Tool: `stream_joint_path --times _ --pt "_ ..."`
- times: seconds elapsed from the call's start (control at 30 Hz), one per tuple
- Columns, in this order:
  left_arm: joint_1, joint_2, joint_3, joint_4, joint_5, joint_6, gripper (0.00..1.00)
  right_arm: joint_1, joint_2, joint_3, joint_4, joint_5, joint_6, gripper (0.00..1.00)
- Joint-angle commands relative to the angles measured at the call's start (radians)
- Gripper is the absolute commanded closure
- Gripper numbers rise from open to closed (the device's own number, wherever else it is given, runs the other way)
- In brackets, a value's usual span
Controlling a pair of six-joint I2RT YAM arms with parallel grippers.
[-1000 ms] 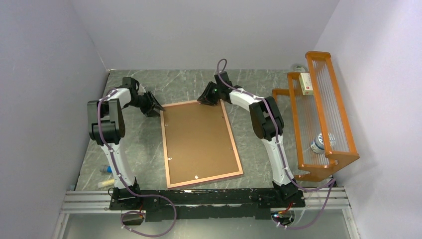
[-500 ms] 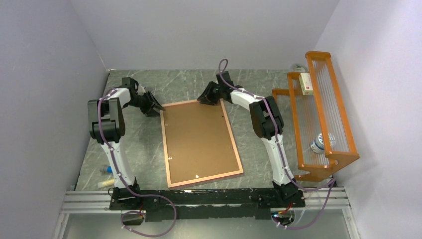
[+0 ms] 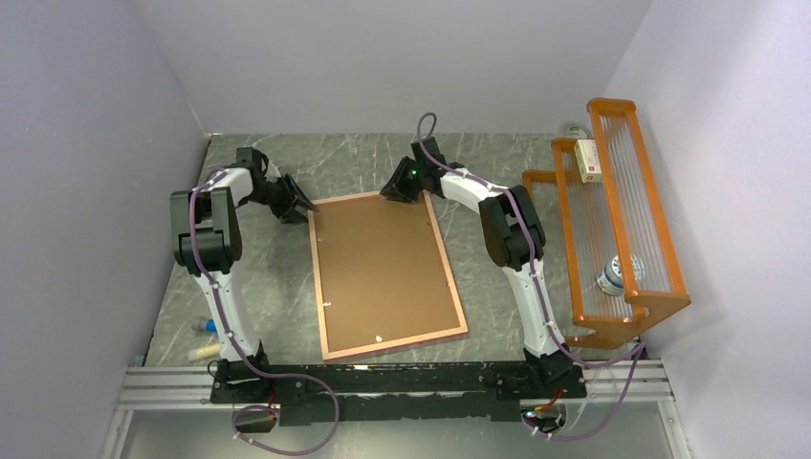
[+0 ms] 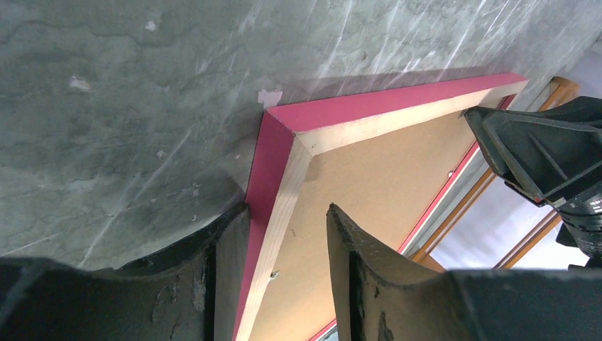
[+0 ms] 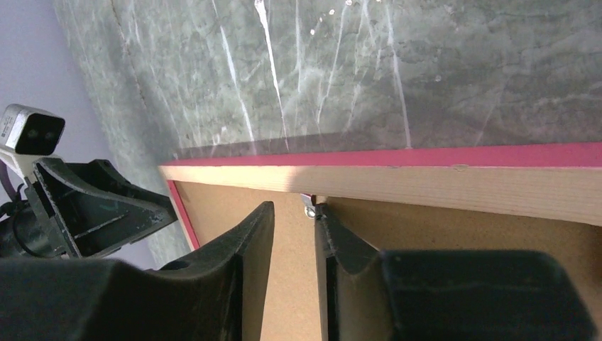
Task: Put the photo into the frame
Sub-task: Install the photo frame at the center of the board.
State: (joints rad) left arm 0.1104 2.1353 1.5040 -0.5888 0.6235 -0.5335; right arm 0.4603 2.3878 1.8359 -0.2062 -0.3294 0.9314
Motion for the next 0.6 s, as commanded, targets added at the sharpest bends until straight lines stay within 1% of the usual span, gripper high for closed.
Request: stream_joint_path --times 0.0,0.17,0.27,0.33,0.4,0.47,0.57 --pt "-0.004 -0.001 0.042 0.015 0.027 -0.013 0.52 -0.002 0.006 0.023 -0.031 0.001 -0.014 0.7" --pt "-0.005 0.015 0.056 0.034 0.091 -0.003 0.54 -0.002 0.034 0.024 0.069 -0.074 -0.026 0.72" --pt "-0.003 0.023 0.056 0.044 0.12 -0.019 0.54 -0.002 0.037 0.018 0.129 -0.125 -0.056 0.72" --pt "-0.005 0.022 0.047 0.068 0.141 -0.034 0.54 -0.002 0.032 0.019 0.14 -0.145 -0.086 0.72" --pt "-0.004 0.019 0.047 0.064 0.131 -0.038 0.53 -0.002 0.014 0.017 0.104 -0.112 -0.11 0.72" --pt "-0.005 0.008 0.054 0.039 0.096 -0.034 0.52 -0.005 -0.012 0.018 0.035 -0.048 -0.125 0.71" --pt "0.006 -0.022 0.058 0.011 0.028 -0.028 0.47 -0.005 -0.078 0.011 -0.065 0.077 -0.152 0.63"
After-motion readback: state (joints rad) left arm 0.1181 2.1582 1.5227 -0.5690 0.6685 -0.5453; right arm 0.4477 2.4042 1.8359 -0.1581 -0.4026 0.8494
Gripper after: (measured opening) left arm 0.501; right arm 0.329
